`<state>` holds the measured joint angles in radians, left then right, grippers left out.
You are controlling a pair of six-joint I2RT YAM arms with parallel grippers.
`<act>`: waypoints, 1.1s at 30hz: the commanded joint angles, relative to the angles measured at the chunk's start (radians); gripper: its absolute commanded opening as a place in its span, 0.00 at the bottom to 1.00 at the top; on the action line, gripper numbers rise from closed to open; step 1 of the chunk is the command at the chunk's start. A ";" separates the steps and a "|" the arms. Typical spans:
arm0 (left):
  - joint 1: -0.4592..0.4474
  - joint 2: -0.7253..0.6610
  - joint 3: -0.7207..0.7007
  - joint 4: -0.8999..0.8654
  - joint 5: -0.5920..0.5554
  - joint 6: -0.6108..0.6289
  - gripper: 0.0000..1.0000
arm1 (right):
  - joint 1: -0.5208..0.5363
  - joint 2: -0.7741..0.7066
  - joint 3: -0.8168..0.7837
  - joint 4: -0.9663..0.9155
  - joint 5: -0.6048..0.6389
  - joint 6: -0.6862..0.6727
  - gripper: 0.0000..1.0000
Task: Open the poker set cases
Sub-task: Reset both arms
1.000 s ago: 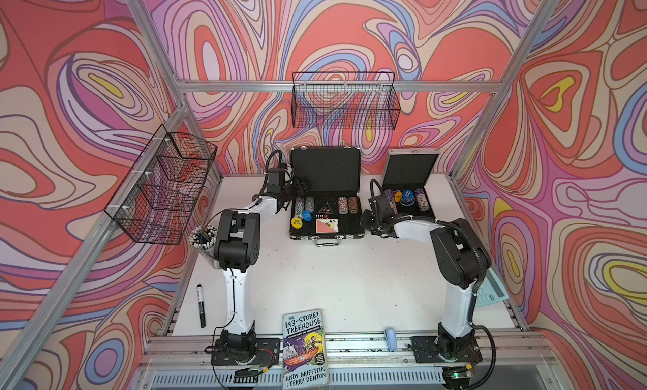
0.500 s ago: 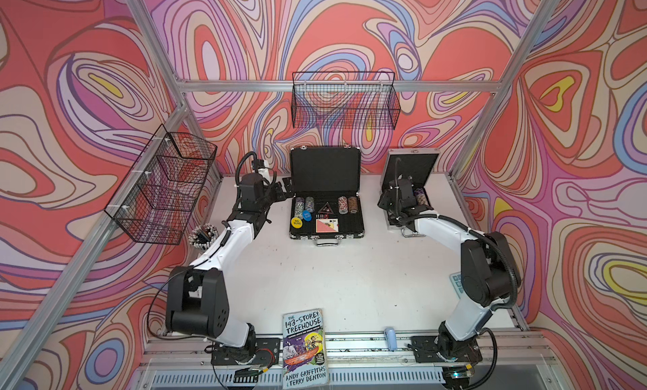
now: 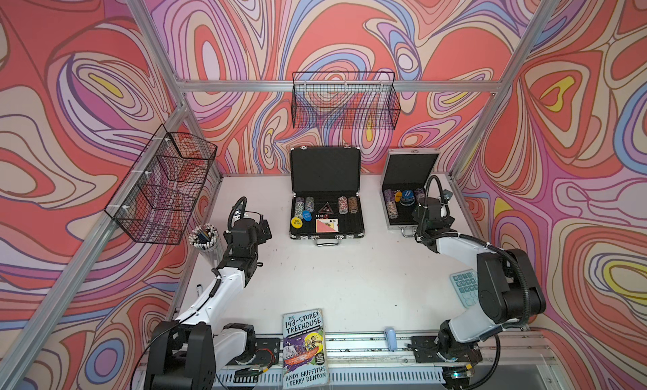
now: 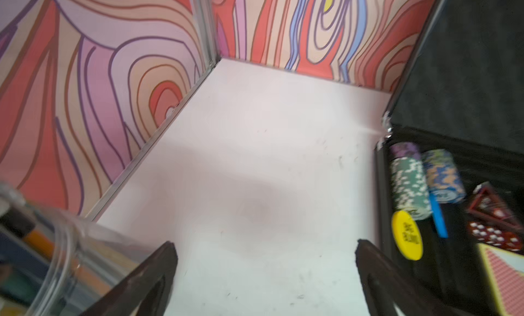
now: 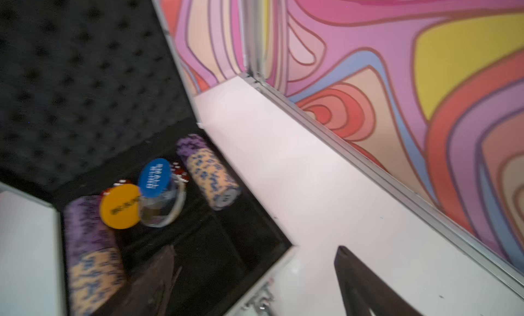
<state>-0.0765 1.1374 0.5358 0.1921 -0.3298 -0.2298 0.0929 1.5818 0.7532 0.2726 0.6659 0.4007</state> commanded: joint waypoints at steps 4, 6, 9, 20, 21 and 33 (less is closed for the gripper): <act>0.007 0.103 -0.114 0.289 -0.091 0.073 1.00 | -0.007 -0.026 -0.141 0.367 0.056 -0.131 0.91; 0.006 0.173 -0.157 0.443 -0.065 0.097 1.00 | -0.007 -0.028 -0.191 0.504 -0.014 -0.187 0.90; 0.010 0.224 -0.145 0.493 -0.035 0.138 1.00 | -0.008 -0.030 -0.188 0.489 -0.086 -0.232 0.89; 0.022 0.367 -0.128 0.595 0.098 0.191 1.00 | -0.007 0.013 -0.421 0.862 -0.239 -0.314 0.96; 0.024 0.395 -0.165 0.686 0.098 0.190 1.00 | -0.007 0.034 -0.423 0.877 -0.259 -0.319 0.96; 0.026 0.401 -0.175 0.724 0.129 0.200 1.00 | -0.007 0.127 -0.382 0.891 -0.328 -0.350 0.98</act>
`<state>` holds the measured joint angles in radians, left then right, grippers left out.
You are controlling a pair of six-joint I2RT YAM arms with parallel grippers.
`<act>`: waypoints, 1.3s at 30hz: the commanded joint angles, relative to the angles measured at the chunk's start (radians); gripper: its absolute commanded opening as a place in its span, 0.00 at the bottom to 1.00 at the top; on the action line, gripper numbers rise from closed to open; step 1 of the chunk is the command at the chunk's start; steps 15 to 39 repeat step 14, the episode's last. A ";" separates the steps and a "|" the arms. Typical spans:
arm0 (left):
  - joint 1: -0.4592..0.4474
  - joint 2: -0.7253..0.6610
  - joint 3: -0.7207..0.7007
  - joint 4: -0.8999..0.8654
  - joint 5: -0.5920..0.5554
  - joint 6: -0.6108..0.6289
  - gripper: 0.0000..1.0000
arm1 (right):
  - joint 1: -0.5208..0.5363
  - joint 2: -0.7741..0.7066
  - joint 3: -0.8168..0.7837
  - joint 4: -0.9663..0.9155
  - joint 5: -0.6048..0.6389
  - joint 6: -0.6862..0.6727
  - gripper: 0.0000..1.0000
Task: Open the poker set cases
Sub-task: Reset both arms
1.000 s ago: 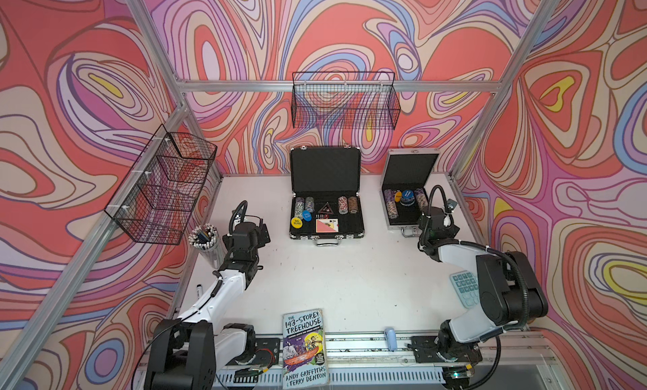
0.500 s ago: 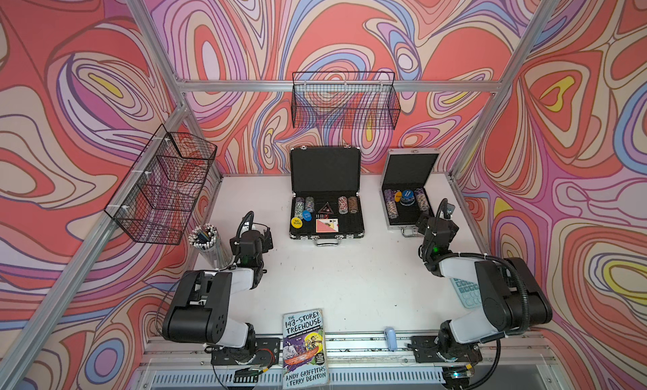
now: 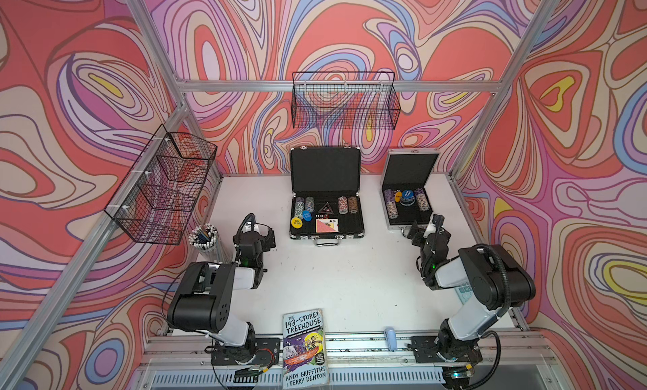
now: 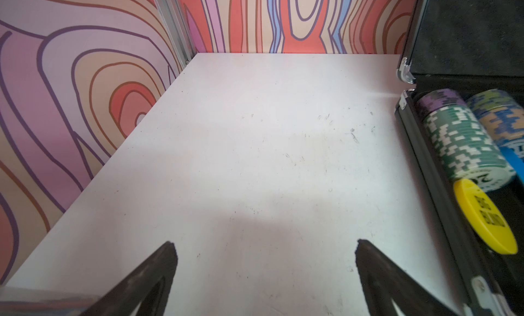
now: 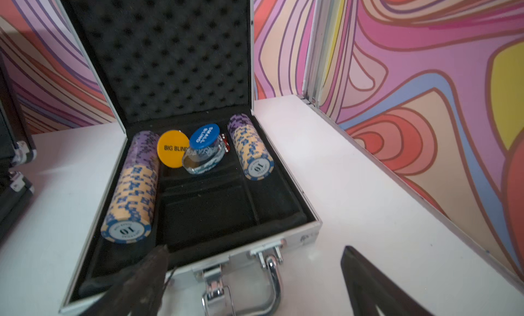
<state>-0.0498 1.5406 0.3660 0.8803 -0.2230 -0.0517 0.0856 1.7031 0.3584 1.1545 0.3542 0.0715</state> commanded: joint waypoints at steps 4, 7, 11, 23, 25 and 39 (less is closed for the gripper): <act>-0.002 0.003 -0.002 0.043 0.023 0.027 1.00 | 0.000 0.009 0.013 0.018 -0.015 -0.022 0.98; -0.002 0.005 0.002 0.036 0.026 0.027 1.00 | 0.000 0.009 0.013 0.017 -0.015 -0.021 0.98; 0.009 0.002 0.004 0.027 0.063 0.026 1.00 | 0.000 0.008 0.009 0.022 0.007 -0.011 0.98; 0.009 0.000 -0.018 0.068 0.029 0.014 1.00 | 0.000 0.008 0.010 0.022 0.009 -0.013 0.98; 0.009 0.000 -0.018 0.068 0.029 0.014 1.00 | 0.000 0.008 0.010 0.022 0.009 -0.013 0.98; 0.009 0.000 -0.018 0.068 0.029 0.014 1.00 | 0.000 0.008 0.010 0.022 0.009 -0.013 0.98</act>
